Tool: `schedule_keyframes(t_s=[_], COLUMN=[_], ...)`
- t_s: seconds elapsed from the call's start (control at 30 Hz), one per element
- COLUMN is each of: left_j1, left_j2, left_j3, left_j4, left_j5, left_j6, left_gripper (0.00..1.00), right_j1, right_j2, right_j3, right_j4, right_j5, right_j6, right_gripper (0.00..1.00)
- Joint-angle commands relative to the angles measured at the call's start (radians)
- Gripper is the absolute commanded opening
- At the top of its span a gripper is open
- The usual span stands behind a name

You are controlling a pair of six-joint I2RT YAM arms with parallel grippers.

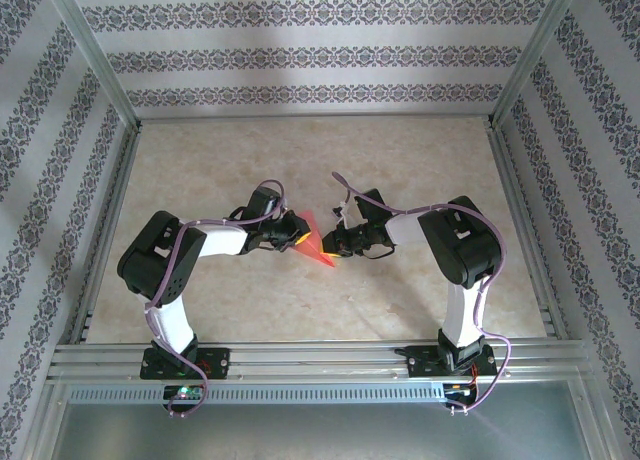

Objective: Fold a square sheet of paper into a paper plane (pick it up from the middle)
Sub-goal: Fourth fold the wing at the center of the table.

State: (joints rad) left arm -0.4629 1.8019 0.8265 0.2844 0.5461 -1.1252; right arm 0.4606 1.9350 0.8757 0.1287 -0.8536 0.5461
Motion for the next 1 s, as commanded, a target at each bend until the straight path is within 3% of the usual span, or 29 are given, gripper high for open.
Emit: schedule_keyframes(t_s=[0.0, 0.23, 0.43, 0.73, 0.97], left_j1=[0.007, 0.007, 0.007, 0.006, 0.006], left_j2=[0.017, 0.053, 0.068, 0.089, 0.075], left_j3=[0.007, 0.052, 0.071, 0.089, 0.088], left_j4=[0.016, 0.012, 0.018, 0.016, -0.008], left_j5=[0.004, 0.027, 0.045, 0.062, 0.037], left_j6=[0.011, 0.026, 0.031, 0.037, 0.047], left_gripper=[0.12, 0.12, 0.12, 0.12, 0.12], right_j1=[0.001, 0.001, -0.002, -0.005, -0.007], right_j2=[0.070, 0.076, 0.087, 0.093, 0.106], right_j3=[-0.043, -0.037, -0.029, -0.029, -0.023], right_j4=[-0.049, -0.047, -0.051, -0.051, -0.057], right_j5=[0.212, 0.205, 0.195, 0.190, 0.173], right_j6=[-0.054, -0.055, -0.052, -0.053, -0.046], right_gripper=[0.14, 0.22, 0.22, 0.22, 0.15])
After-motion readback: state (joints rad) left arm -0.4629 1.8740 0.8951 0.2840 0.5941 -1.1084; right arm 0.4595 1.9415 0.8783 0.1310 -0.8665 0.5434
